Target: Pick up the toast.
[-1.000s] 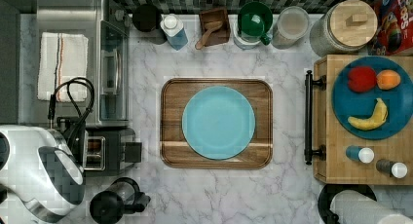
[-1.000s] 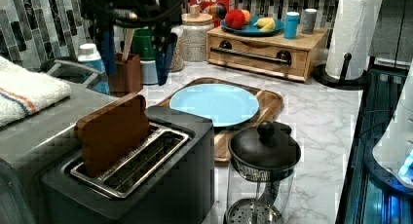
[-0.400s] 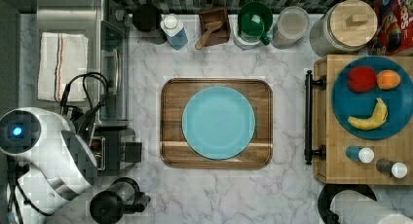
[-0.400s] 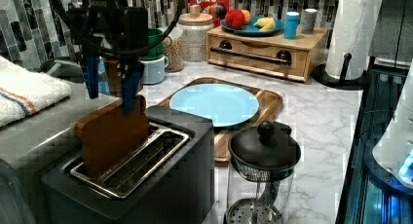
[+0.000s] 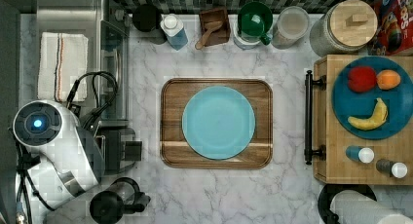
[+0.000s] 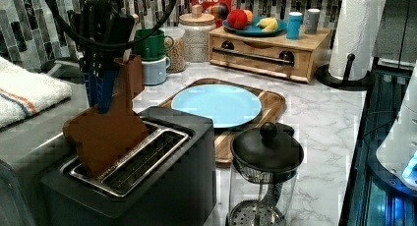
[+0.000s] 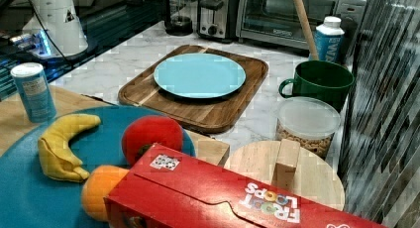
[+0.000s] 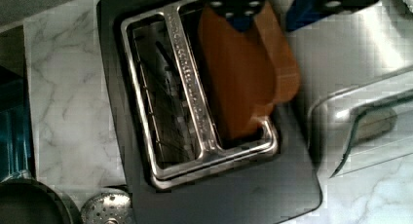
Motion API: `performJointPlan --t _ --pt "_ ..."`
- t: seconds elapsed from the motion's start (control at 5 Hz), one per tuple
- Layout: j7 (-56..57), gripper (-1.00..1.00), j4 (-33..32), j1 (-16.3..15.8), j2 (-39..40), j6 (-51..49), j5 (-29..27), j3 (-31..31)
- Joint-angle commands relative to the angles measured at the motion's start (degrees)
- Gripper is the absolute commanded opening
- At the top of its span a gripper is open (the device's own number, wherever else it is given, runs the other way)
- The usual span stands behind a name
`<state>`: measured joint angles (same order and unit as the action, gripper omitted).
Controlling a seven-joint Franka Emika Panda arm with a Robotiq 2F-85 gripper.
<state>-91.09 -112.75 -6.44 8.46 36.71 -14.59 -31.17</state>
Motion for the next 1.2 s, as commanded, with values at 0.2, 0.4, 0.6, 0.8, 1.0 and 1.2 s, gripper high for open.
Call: performJointPlan --t 0.2,0.4,0.6,0.8,1.0,1.2 --pt "3.26 -1.00 -4.21 -3.65 -0.84 6.36 1.16 -5.34" --pt "2.91 -1.00 -3.39 -3.42 -0.10 5.06 1.59 -5.22" --pt "2.29 -1.00 0.46 -2.95 -1.18 0.29 1.34 -5.06" --pt "0.76 -1.00 3.55 -2.68 -4.70 -2.26 4.02 -4.59" --pt "1.94 -1.00 9.34 -1.27 -5.44 -7.89 4.34 -3.99" --pt "4.18 -1.00 13.24 0.04 -6.20 -11.26 4.43 -2.74"
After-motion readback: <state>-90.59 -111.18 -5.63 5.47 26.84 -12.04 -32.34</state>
